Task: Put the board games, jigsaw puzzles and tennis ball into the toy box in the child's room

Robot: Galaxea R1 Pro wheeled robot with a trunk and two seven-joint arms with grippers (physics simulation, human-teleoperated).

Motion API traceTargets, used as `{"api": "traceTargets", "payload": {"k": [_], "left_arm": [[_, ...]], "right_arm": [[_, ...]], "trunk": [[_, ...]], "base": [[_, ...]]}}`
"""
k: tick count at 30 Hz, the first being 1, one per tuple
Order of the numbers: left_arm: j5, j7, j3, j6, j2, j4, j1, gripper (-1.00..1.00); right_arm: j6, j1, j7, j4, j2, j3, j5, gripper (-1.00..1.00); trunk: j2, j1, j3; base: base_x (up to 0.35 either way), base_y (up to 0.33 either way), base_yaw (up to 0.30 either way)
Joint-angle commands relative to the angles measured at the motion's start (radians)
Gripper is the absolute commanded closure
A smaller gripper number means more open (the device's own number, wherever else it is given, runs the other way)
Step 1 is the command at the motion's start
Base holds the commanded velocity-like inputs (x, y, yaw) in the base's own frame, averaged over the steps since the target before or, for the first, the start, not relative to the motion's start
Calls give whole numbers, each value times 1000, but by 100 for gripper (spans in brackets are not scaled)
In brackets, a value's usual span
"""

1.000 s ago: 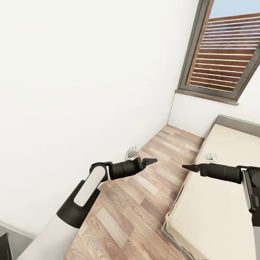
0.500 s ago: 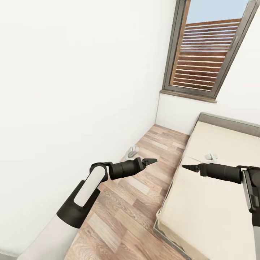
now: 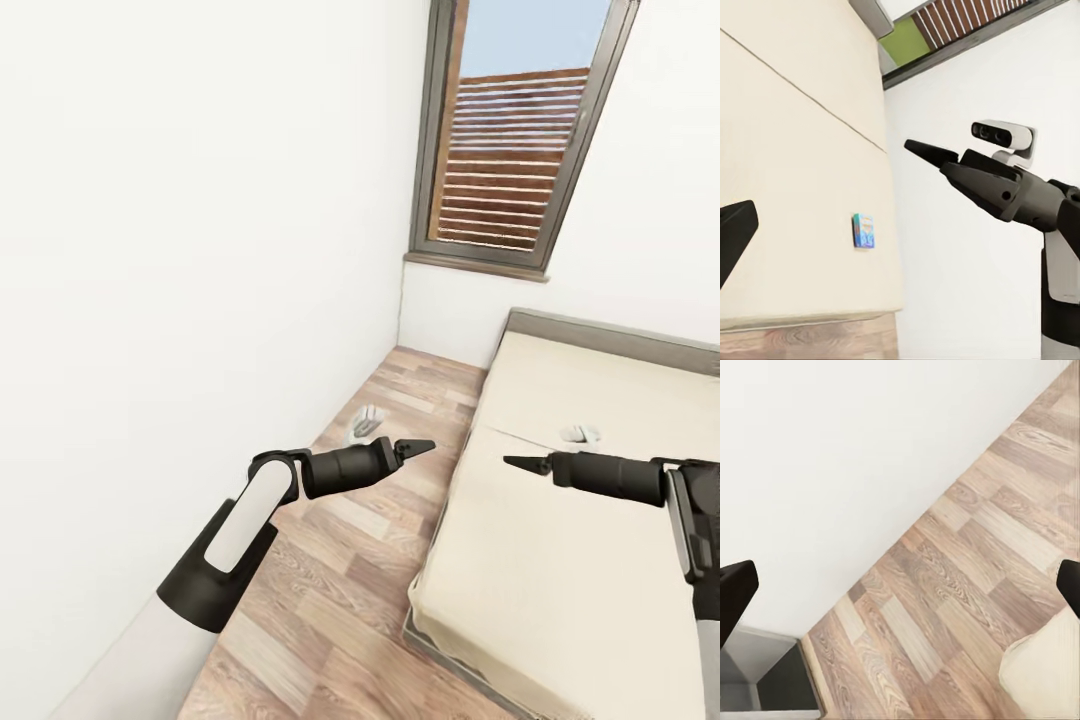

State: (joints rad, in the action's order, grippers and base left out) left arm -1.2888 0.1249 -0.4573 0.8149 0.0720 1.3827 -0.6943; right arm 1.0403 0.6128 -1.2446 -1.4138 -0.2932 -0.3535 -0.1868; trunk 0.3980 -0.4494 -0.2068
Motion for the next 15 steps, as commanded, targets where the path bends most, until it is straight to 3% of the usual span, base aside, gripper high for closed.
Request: {"api": "traceTargets", "payload": {"k": [1,15], "left_arm": [[-11,10,0,3,0,0,-1,-100],[-10,10,0,3,0,-3,-1,-100]], "right_arm": [[7,5,-10,8,0,-1,-11,-100],[7,19,-4,48,0,-2,-11,-100]], "trunk": [[2,-1,-1],[2,-1,14]], "base": [[0,0,-242],[0,0,-241]]}}
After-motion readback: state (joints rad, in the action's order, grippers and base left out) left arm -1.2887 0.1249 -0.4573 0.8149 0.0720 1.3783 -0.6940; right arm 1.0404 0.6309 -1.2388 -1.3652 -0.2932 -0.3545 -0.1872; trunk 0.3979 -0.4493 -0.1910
